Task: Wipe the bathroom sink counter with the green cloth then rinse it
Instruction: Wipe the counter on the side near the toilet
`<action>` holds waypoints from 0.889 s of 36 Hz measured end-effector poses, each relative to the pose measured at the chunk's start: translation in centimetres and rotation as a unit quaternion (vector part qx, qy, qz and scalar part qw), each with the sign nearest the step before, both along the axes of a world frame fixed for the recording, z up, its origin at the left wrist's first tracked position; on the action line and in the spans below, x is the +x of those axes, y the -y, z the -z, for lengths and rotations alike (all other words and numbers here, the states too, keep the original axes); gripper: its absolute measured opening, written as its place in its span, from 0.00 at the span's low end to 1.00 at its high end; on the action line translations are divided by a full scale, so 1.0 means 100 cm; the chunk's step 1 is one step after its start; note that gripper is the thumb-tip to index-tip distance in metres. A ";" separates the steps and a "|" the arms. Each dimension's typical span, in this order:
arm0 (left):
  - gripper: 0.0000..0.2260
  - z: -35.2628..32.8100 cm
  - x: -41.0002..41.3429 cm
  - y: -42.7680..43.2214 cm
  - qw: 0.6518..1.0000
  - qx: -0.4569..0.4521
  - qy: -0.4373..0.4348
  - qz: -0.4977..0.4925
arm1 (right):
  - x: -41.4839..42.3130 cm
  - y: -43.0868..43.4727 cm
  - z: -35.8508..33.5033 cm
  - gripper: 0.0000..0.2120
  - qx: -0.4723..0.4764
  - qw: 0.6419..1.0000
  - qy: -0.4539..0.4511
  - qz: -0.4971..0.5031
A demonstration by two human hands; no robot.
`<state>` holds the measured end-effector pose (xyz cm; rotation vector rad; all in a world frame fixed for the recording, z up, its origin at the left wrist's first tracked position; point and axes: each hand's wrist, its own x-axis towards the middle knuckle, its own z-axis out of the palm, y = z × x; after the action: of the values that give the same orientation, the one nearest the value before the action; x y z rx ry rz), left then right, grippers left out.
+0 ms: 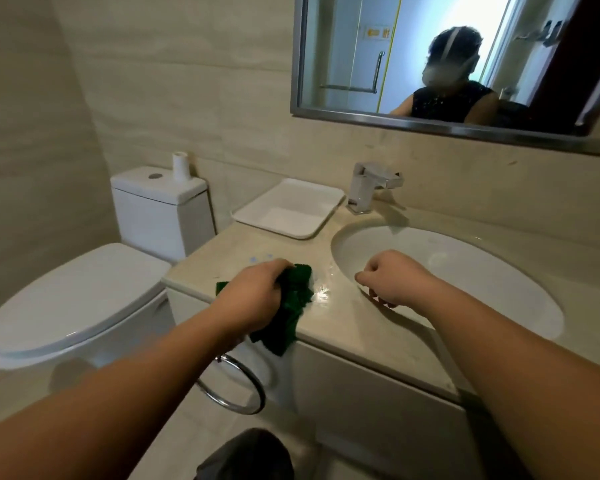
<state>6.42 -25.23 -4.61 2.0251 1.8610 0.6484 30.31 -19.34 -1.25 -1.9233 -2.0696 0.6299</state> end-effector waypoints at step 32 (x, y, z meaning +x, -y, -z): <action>0.30 0.014 -0.014 -0.073 0.974 -0.082 -0.196 0.074 | 0.070 0.001 0.034 0.17 -0.004 0.993 0.114 -0.025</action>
<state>4.99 -17.96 -6.02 2.2721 1.8645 0.0519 37.28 -19.46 -4.64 -2.0372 -2.2592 0.4476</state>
